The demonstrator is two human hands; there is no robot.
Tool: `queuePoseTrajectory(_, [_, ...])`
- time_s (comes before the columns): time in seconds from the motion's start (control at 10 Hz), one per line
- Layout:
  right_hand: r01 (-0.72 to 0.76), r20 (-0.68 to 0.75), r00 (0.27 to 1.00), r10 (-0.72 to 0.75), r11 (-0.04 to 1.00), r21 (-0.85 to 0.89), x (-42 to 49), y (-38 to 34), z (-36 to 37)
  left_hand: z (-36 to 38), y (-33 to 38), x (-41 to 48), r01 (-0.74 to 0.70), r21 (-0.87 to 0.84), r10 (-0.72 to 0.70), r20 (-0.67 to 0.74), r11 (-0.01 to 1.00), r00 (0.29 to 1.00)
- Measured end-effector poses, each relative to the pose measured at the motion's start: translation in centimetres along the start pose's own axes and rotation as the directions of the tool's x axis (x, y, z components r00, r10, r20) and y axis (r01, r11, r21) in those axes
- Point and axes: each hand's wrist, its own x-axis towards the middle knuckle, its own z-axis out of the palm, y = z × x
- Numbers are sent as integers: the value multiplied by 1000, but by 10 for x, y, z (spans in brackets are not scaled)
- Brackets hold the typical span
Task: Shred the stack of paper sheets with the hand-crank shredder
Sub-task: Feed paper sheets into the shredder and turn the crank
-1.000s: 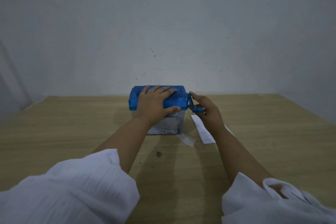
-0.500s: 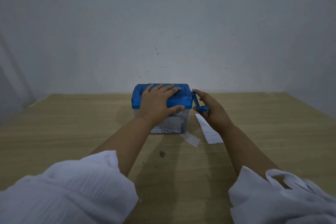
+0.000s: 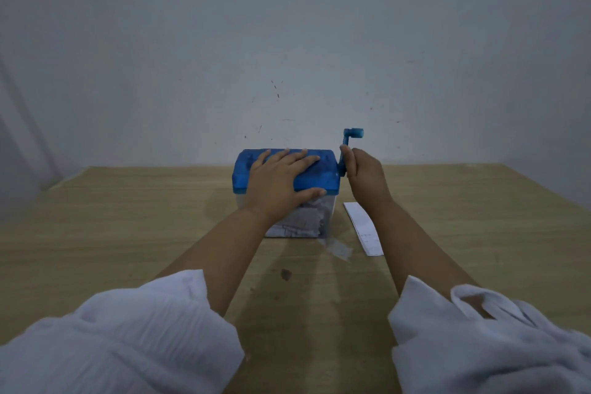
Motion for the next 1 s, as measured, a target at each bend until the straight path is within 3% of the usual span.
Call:
queuePoseTrajectory(0.1, [-196,135,971,197,980,-21,10,-8,0,0,-1,0,-6,5,6,-6,1000,1000])
queuePoseTrajectory(0.2, [-442,237,877,418,896,53,18,-10,-1,0,-1,0,-12,0,12,-5,1000,1000])
queuePoseTrajectory(0.3, [-534,263,827,497,841,87,18,-10,-3,-1,0,-1,-17,12,17,-1,1000,1000])
queuePoseTrajectory(0.4, [-477,137,871,472,879,-2,13,-16,-1,-2,1,-3,-37,44,38,-15,998,999])
queuePoseTrajectory(0.5, [-272,-240,933,269,962,21,11,-12,3,-1,5,-7,-27,79,27,-10,997,1000])
queuePoseTrajectory(0.6, [-9,-84,996,0,994,-105,20,-20,3,0,13,-17,-18,40,19,-12,999,1000])
queuePoseTrajectory(0.7, [13,258,965,53,969,-246,30,-23,-3,3,22,-33,-56,-15,54,-103,998,993])
queuePoseTrajectory(0.8, [62,434,894,113,927,-370,28,-23,-10,3,20,-41,-72,-25,71,-55,997,996])
queuePoseTrajectory(1.0, [36,357,925,131,904,-426,13,-34,-20,-16,16,-49,-30,131,26,32,991,999])
